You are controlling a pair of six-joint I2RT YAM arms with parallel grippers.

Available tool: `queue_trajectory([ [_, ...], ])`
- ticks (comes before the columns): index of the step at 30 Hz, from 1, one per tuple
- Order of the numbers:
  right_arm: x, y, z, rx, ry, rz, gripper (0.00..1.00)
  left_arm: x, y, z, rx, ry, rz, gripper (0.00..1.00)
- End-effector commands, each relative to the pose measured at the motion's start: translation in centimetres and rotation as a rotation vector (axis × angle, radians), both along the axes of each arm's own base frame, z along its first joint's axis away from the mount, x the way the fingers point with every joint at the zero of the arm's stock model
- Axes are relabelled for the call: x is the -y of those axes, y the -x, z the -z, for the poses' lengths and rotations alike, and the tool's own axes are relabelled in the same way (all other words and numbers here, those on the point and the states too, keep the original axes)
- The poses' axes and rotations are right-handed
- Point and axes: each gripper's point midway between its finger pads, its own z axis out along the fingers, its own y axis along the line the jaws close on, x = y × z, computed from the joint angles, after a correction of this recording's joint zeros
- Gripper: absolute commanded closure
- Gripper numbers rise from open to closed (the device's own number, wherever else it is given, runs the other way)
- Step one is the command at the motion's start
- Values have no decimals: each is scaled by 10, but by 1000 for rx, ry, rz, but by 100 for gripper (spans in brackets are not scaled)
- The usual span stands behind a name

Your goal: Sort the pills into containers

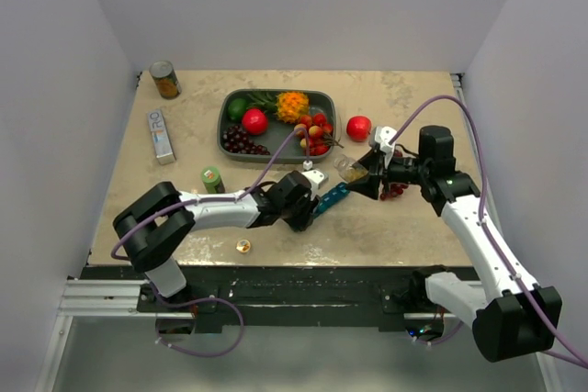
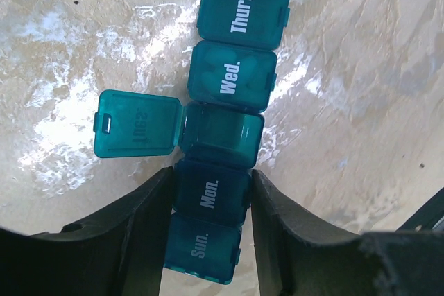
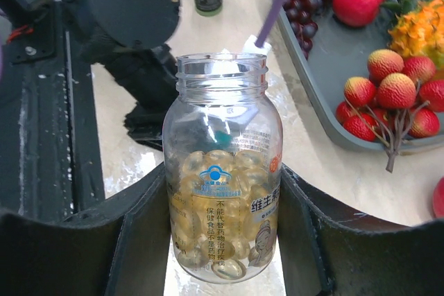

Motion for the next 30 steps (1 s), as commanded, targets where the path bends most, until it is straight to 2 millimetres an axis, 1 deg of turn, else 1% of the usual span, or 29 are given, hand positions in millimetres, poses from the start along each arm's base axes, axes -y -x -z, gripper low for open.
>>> queue_trajectory([
  [1,6,-10,2,44,45,26,100,9,3,1,-28,45,-134,65],
  [2,6,-10,4,42,50,28,100,9,2,-2,-19,48,-138,62],
  [3,7,-11,4,44,55,32,100,7,2,-9,0,55,-145,59],
  [4,8,-12,5,51,61,37,100,7,2,-14,9,62,-145,55],
  [5,8,-12,6,47,65,38,100,6,3,-17,13,63,-147,53],
  [7,9,-12,7,50,70,38,100,4,4,-30,29,87,-142,46],
  [10,10,-13,10,50,82,39,100,0,9,-46,43,111,-125,41],
  [14,10,-11,14,51,95,28,100,-9,16,-65,69,145,-108,37],
  [15,11,-11,16,49,100,26,100,-14,18,-74,86,156,-100,35],
  [17,11,-10,18,47,107,15,100,-19,20,-84,108,169,-94,34],
  [18,11,-9,20,46,111,8,100,-25,21,-97,134,181,-87,33],
  [20,11,-7,23,42,121,-6,100,-32,19,-111,172,191,-93,30],
  [21,10,-6,25,35,124,-20,100,-38,18,-125,206,203,-89,27],
  [22,11,-4,27,40,134,-32,100,-42,17,-134,225,211,-94,25],
  [23,10,-3,27,42,139,-44,100,-51,13,-139,249,192,-101,23],
  [24,10,-2,30,38,148,-52,100,-55,12,-158,284,220,-105,18],
  [25,10,0,33,46,165,-68,100,-60,10,-167,306,225,-110,14],
  [26,7,3,35,50,177,-88,100,-70,6,-173,341,207,-117,11],
  [27,8,0,41,63,209,-89,100,-77,3,-189,382,221,-127,5],
  [28,7,2,45,58,229,-97,100,-85,0,-192,408,203,-145,1],
  [29,3,3,49,67,257,-112,100,-106,-9,-195,465,134,-188,1],
  [30,2,3,52,79,281,-120,100,-118,-14,-193,490,85,-217,1],
])
